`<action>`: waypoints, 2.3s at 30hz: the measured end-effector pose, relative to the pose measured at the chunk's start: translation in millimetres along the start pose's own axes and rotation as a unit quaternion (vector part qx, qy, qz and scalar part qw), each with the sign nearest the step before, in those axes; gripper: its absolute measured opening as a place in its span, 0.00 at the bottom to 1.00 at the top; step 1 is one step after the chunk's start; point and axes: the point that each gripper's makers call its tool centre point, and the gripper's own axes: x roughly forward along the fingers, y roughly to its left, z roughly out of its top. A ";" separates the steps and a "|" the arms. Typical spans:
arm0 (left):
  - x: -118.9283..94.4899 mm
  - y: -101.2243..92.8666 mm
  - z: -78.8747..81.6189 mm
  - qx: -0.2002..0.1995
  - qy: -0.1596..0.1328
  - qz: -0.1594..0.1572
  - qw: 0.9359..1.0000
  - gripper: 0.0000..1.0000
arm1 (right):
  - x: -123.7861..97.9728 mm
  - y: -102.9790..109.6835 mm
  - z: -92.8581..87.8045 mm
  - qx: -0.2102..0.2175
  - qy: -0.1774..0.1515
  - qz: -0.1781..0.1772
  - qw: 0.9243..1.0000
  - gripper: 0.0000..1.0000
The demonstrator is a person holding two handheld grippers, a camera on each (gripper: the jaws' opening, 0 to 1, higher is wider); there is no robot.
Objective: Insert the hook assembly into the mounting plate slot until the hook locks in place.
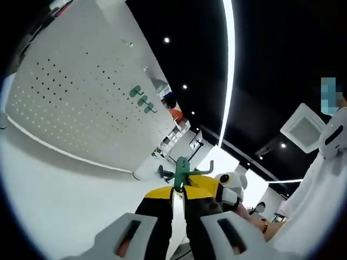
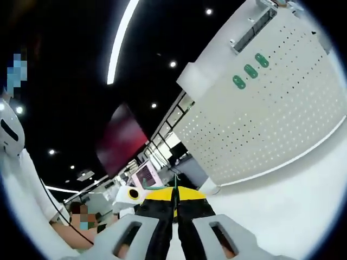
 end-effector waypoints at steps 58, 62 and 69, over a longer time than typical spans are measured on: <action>9.3 7.6 -2.2 0.139 0.058 0.118 0.981 0.04 | -1.6 -19.0 -9.6 -0.174 0.058 -0.100 0.978 0.00; 11.3 7.0 -0.2 0.138 0.052 0.120 0.982 0.04 | -1.9 -18.9 -5.5 -0.183 0.050 -0.100 0.977 0.00; 14.7 10.3 3.7 0.144 0.047 0.132 0.980 0.03 | -7.6 -25.5 2.9 -0.188 0.046 -0.108 0.975 0.07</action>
